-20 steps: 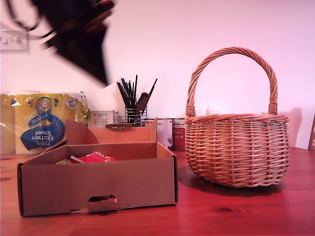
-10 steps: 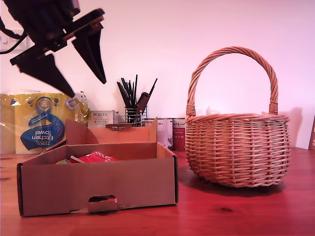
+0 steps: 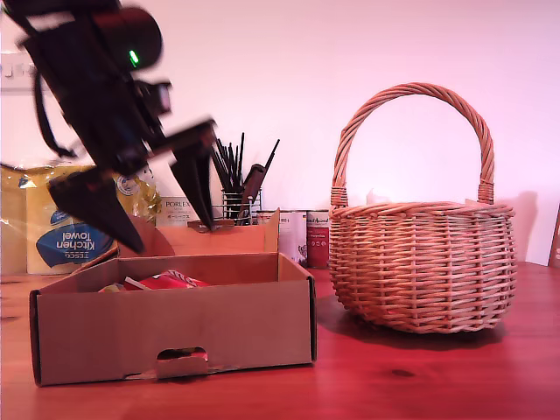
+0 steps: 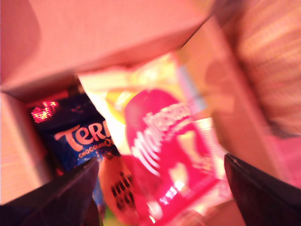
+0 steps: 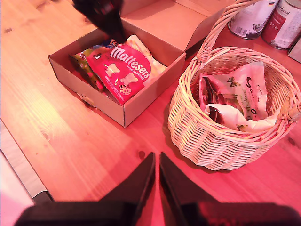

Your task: Move the bags of Easter eggs from the cardboard box on the left into the woven basket on the right side.

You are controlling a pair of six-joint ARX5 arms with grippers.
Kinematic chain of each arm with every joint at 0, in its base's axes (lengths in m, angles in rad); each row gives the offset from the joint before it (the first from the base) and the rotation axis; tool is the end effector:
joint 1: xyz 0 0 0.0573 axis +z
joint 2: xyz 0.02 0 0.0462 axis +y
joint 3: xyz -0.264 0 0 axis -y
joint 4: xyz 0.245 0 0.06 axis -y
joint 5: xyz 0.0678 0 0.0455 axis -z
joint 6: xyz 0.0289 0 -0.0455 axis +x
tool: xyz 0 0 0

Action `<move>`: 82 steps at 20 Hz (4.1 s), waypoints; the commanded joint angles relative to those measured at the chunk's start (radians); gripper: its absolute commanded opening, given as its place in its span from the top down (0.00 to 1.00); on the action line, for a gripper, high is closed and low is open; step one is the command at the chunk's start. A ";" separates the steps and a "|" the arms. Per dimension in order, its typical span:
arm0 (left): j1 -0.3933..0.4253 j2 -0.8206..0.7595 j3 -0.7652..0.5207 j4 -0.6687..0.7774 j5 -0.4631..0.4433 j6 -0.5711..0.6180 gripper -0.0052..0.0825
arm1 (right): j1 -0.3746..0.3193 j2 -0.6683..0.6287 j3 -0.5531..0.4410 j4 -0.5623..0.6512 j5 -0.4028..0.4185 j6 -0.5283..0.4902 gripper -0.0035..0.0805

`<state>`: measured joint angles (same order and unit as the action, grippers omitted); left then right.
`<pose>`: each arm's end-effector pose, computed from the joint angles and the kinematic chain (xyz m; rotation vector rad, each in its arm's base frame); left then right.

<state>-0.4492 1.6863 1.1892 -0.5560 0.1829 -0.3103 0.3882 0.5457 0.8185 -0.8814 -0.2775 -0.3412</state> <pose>0.3058 -0.1532 0.2180 -0.1299 1.1354 -0.4011 0.0827 0.0424 0.3097 -0.3524 0.5031 0.7446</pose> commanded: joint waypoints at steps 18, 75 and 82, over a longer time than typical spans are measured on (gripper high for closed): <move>-0.095 0.173 0.027 0.050 0.071 -0.014 0.05 | 0.005 0.001 0.008 0.009 -0.001 0.002 0.97; -0.153 -0.054 0.150 0.217 0.601 0.214 0.96 | 0.004 0.000 0.008 0.003 0.001 0.003 0.97; -0.343 -0.020 0.150 0.590 0.275 0.334 0.96 | 0.003 -0.010 0.008 0.001 0.000 0.043 0.97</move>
<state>-0.7815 1.6295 1.3334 -0.0032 0.4793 -0.0162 0.3882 0.5453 0.8185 -0.8837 -0.2771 -0.3096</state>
